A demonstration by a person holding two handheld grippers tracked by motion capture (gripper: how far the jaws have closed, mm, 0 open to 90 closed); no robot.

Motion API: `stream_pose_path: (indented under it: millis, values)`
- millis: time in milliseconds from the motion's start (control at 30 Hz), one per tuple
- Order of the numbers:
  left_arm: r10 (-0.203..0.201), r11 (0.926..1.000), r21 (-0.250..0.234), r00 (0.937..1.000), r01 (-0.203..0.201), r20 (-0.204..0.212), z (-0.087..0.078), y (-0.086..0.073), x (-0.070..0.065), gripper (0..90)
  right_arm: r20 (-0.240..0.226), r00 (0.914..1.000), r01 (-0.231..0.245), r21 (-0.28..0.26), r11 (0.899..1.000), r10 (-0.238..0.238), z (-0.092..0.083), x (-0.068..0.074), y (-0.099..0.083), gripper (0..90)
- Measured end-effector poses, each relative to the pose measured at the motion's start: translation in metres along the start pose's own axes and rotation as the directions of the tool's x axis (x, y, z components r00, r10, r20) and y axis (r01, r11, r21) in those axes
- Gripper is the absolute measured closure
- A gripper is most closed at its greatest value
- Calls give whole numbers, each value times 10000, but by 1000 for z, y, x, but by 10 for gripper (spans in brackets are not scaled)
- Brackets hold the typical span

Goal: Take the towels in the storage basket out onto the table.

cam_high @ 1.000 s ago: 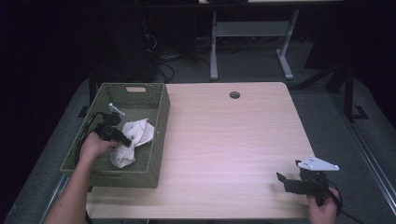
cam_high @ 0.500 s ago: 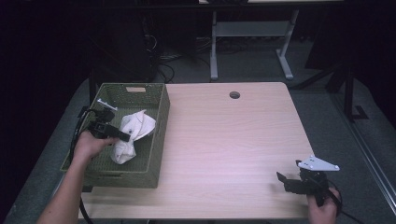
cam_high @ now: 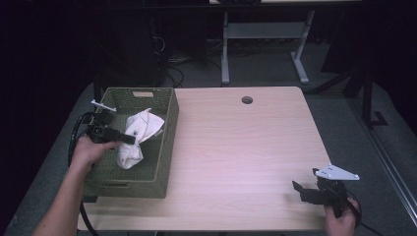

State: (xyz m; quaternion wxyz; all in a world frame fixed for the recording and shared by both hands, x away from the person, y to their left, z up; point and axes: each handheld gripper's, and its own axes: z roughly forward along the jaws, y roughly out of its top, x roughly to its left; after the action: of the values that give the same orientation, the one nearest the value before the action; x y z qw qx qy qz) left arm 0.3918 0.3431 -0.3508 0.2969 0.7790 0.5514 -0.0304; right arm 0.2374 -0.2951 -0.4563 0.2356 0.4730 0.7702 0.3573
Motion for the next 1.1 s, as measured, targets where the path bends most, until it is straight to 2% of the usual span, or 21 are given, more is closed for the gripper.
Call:
stream_pose_path:
  millis: [333, 733, 833, 1100]
  values:
    - [-96, 9981, -604, 9986, 128, 527, -17, 1, 0, 733, 17, 10000, -56, 11, 10000, 56, 1, 1, 1, 140]
    - [223, 9926, -1213, 9944, -97, 1029, -39, 7, -15, 733, -16, 10000, -25, -47, 10000, 24, 1, 2, 1, 140]
    - [213, 9902, -1397, 9908, -25, 1337, -43, 9, -18, 733, -5, 10000, -48, -59, 10000, 48, -1, 1, 2, 140]
    - [390, 9870, -1601, 9882, -149, 1484, -51, 19, -30, 733, 16, 9999, -115, -186, 9998, 116, -4, 0, 2, 140]
